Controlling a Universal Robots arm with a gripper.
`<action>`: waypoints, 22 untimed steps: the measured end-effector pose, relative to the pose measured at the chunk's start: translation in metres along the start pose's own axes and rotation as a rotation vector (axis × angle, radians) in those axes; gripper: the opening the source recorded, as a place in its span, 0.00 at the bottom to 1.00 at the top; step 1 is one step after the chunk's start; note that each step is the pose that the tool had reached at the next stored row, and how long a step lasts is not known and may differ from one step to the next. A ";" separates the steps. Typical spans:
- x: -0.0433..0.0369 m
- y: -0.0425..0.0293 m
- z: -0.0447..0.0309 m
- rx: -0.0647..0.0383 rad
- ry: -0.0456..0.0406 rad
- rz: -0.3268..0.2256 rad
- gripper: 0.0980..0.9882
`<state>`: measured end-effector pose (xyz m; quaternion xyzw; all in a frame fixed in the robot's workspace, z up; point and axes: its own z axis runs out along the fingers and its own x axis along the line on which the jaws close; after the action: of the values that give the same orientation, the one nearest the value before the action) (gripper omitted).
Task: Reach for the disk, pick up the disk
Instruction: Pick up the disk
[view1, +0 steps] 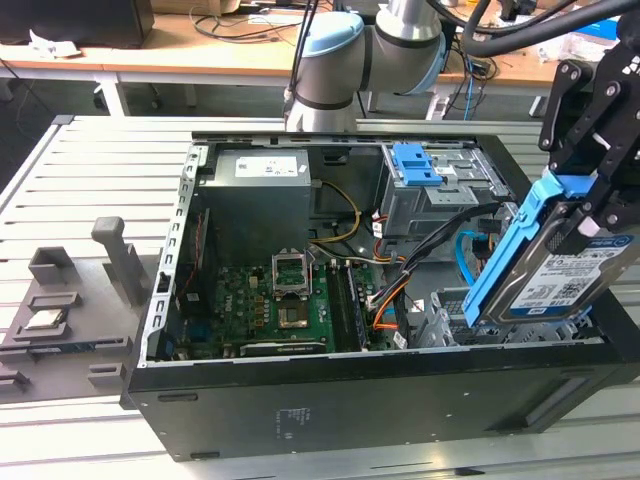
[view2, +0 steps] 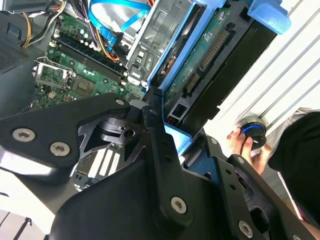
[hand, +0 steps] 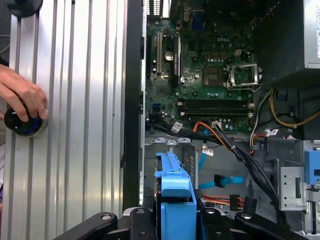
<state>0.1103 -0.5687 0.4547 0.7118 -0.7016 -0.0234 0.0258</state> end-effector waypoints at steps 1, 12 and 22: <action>-0.0009 0.0001 0.0000 0.000 0.0000 0.000 0.30; -0.0135 0.0072 0.0015 0.000 0.0000 0.000 0.30; -0.0234 0.0075 0.0069 0.000 0.0000 0.000 0.30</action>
<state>0.1020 -0.5455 0.4483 0.7118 -0.7015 -0.0234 0.0258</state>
